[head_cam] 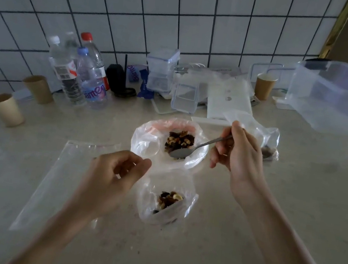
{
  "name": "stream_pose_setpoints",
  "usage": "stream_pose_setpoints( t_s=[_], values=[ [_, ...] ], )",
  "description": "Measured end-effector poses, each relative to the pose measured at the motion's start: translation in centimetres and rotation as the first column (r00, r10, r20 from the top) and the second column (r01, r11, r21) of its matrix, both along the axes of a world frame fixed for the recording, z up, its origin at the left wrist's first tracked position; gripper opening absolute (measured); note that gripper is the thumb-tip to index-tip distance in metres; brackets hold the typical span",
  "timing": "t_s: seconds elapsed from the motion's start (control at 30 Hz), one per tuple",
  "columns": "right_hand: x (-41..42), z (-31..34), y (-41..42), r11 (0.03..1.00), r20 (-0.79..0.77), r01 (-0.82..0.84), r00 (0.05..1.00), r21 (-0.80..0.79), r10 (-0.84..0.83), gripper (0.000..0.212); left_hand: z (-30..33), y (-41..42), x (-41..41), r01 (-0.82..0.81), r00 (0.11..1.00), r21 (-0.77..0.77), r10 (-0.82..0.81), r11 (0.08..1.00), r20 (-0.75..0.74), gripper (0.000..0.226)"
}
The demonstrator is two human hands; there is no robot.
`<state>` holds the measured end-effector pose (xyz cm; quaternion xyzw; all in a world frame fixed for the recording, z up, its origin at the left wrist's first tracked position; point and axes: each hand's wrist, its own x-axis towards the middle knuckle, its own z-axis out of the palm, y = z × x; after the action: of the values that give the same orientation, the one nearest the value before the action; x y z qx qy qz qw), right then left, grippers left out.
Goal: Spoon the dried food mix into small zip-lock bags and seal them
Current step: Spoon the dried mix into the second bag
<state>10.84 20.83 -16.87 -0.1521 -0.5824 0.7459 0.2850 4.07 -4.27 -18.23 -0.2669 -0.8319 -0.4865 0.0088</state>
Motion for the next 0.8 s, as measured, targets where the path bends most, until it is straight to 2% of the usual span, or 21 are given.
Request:
stream_pose_setpoints(
  t_s=[0.07, 0.17, 0.23, 0.37, 0.53, 0.6, 0.73, 0.8],
  values=[
    [-0.3, -0.4, 0.2, 0.999, 0.064, 0.023, 0.998, -0.037, -0.021, 0.042, 0.0, 0.3, -1.3, -0.081, 0.996, 0.033, 0.083, 0.996, -0.044, 0.022],
    [-0.6, -1.0, 0.1, 1.0, 0.173, -0.002, 0.985, 0.006, 0.001, 0.039, -0.1, 1.1, -3.5, -0.238, 0.952, -0.018, 0.23, 0.971, -0.201, 0.026],
    [-0.7, -1.2, -0.3, 0.998, 0.244, -0.038, 0.969, 0.051, 0.024, 0.038, -0.3, 1.7, -4.6, -0.285, 0.931, -0.061, 0.261, 0.957, -0.256, 0.04],
    [-0.6, -1.2, -0.5, 0.995, 0.268, -0.058, 0.963, 0.086, 0.033, 0.036, -0.8, 3.7, -6.4, -0.247, 0.96, -0.159, 0.218, 0.956, -0.178, 0.067],
    [-0.4, -0.9, -0.2, 0.979, 0.257, -0.144, 0.961, 0.143, 0.104, 0.026, -1.3, 6.6, -8.2, -0.22, 0.975, -0.201, 0.206, 0.955, -0.087, 0.085],
    [-0.3, -0.8, 0.1, 0.973, 0.243, -0.125, 0.967, 0.192, 0.077, 0.027, -1.5, 7.4, -8.5, -0.216, 0.976, -0.203, 0.204, 0.955, -0.077, 0.081],
    [-0.6, -1.1, 0.5, 0.964, 0.224, -0.079, 0.974, 0.253, 0.021, 0.03, -2.6, 7.5, -8.4, -0.213, 0.975, -0.174, 0.197, 0.961, -0.106, 0.051],
    [-0.8, -1.5, 0.4, 0.926, 0.22, -0.041, 0.974, 0.375, -0.046, 0.03, -3.1, 7.3, -8.1, -0.211, 0.973, -0.162, 0.191, 0.964, -0.127, 0.045]
  ],
)
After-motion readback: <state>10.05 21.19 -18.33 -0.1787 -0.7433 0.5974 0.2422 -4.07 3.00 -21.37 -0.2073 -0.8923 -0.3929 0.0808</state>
